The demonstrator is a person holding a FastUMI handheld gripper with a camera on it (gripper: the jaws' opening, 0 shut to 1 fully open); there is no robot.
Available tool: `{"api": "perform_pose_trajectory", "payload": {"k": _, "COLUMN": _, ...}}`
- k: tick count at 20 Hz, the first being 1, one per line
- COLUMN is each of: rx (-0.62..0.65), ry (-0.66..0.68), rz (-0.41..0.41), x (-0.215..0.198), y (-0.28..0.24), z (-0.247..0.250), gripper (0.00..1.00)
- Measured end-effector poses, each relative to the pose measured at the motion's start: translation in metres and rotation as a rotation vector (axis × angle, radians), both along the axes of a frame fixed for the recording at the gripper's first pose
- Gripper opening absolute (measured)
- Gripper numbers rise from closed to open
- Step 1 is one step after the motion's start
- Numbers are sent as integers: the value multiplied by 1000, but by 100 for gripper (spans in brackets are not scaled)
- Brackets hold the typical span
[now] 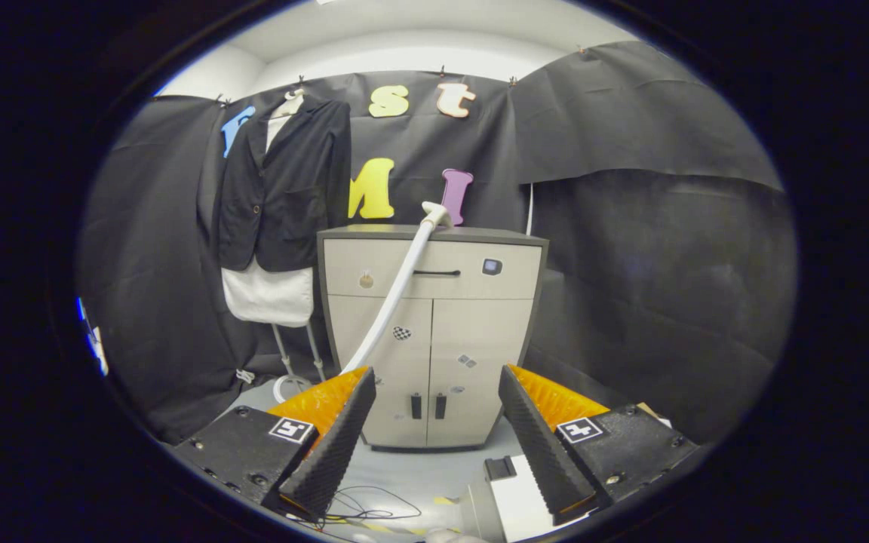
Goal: Iron the clothes twice with a garment steamer, once on the left side and once on the right side.
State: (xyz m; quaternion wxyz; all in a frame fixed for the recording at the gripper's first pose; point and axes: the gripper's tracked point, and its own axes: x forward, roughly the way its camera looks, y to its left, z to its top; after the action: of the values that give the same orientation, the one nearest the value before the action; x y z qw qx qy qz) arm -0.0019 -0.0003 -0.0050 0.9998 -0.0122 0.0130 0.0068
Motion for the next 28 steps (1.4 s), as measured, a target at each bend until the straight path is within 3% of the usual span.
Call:
{"api": "perform_pose_trajectory", "payload": {"k": 7, "rx": 16, "ry": -14, "rz": 7, "x": 0, "y": -1, "z": 8, "gripper": 100}}
{"api": "perform_pose_trajectory", "payload": {"k": 12, "rx": 12, "ry": -77, "rz": 20, "x": 20, "y": -13, "z": 71, "gripper": 100}}
{"api": "perform_pose_trajectory", "payload": {"k": 16, "rx": 32, "ry": -161, "rz": 43, "x": 65, "y": -22, "z": 150, "gripper": 100}}
{"api": "perform_pose_trajectory", "payload": {"k": 22, "rx": 71, "ry": -269, "rz": 113, "x": 167, "y": -31, "z": 263, "gripper": 100}}
{"api": "perform_pose_trajectory", "payload": {"k": 28, "rx": 47, "ry": -274, "rz": 175, "x": 279, "y": -35, "z": 325, "gripper": 100}}
